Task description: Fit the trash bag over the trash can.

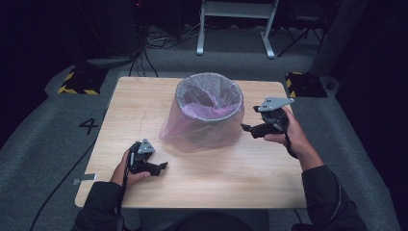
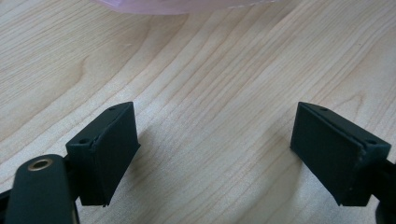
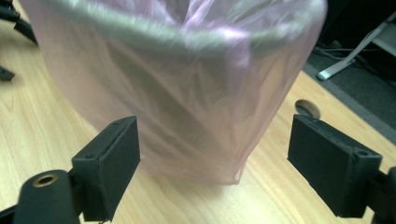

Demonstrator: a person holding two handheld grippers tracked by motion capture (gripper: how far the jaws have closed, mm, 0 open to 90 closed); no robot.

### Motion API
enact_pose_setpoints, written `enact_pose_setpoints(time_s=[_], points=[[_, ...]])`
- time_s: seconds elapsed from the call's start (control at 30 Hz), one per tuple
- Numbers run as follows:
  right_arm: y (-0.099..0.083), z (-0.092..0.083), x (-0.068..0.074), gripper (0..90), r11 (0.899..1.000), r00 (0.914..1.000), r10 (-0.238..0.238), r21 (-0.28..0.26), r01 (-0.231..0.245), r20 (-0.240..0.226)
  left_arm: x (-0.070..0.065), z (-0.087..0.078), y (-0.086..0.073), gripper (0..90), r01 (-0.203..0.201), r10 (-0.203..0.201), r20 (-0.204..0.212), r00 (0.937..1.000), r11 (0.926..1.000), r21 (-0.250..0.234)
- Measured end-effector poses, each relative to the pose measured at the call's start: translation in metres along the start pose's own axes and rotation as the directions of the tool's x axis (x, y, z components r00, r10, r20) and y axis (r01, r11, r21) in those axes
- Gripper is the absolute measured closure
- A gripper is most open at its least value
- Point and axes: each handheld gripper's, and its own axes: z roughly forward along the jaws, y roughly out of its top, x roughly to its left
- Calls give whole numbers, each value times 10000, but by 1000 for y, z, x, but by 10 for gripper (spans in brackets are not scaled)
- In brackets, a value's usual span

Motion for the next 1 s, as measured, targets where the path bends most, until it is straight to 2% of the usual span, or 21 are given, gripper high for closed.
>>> enact_pose_setpoints(time_s=[0.17,0.47,0.8,0.9,1.0], points=[[-8,7,6,173,9987,9994,-341,390,339,22,0,0,0,148,-4,4,2,10000,10000,5],[-18,14,12,173,9974,9993,-342,624,349,-131,0,0,0,148,-7,7,-1,10000,10000,3],[-38,28,21,176,9905,9977,-480,1268,537,-477,0,0,0,148,-5,5,1,10000,10000,3],[-44,32,24,182,9857,9976,-682,1536,692,-115,0,0,0,148,-6,6,0,10000,10000,2],[-49,36,27,183,9836,9977,-672,1673,672,-58,0,0,0,148,-3,3,2,10000,10000,3]])
